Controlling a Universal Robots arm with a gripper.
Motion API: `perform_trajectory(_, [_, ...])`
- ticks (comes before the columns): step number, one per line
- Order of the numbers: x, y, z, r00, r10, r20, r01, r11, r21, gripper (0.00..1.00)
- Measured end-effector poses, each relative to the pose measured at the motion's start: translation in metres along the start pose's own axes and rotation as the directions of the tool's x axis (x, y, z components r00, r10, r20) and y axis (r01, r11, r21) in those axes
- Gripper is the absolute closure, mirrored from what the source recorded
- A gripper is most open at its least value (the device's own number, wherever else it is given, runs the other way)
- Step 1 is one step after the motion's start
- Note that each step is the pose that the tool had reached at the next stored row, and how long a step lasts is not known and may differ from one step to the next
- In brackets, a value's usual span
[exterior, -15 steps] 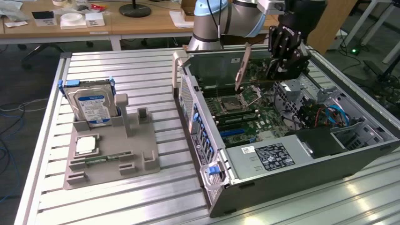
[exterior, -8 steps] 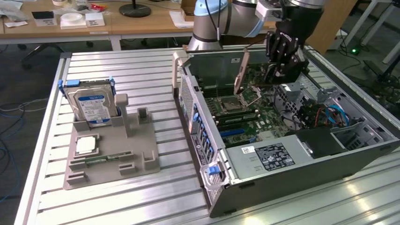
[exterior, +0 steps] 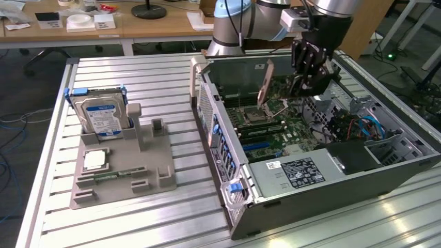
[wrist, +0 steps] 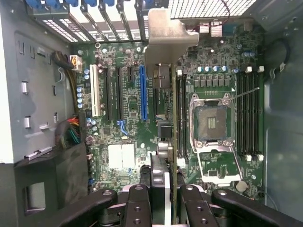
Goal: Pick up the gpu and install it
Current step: 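Insert the gpu into the slot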
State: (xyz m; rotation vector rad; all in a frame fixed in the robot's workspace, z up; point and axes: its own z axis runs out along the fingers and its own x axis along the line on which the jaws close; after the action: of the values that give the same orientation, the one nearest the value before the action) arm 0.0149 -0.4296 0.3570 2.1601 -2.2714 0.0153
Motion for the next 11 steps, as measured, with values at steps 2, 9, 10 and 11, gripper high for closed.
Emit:
perform_trajectory(2, [0.0001,0.0,0.0009,1.0,-0.001,0.0003,0.001,1.0,0.0001,0.72])
perform_trajectory(9, [0.0007,0.0075,0.0048,0.9998,-0.019,0.0011,0.019,0.9998,-0.0004,0.72])
perform_trajectory(10, [0.0007,0.0084,0.005,0.9998,-0.019,0.0009,0.019,0.9998,-0.0007,0.72])
perform_trajectory(11, [0.0007,0.0085,0.0053,0.9998,-0.019,0.001,0.019,0.9998,-0.0007,0.72])
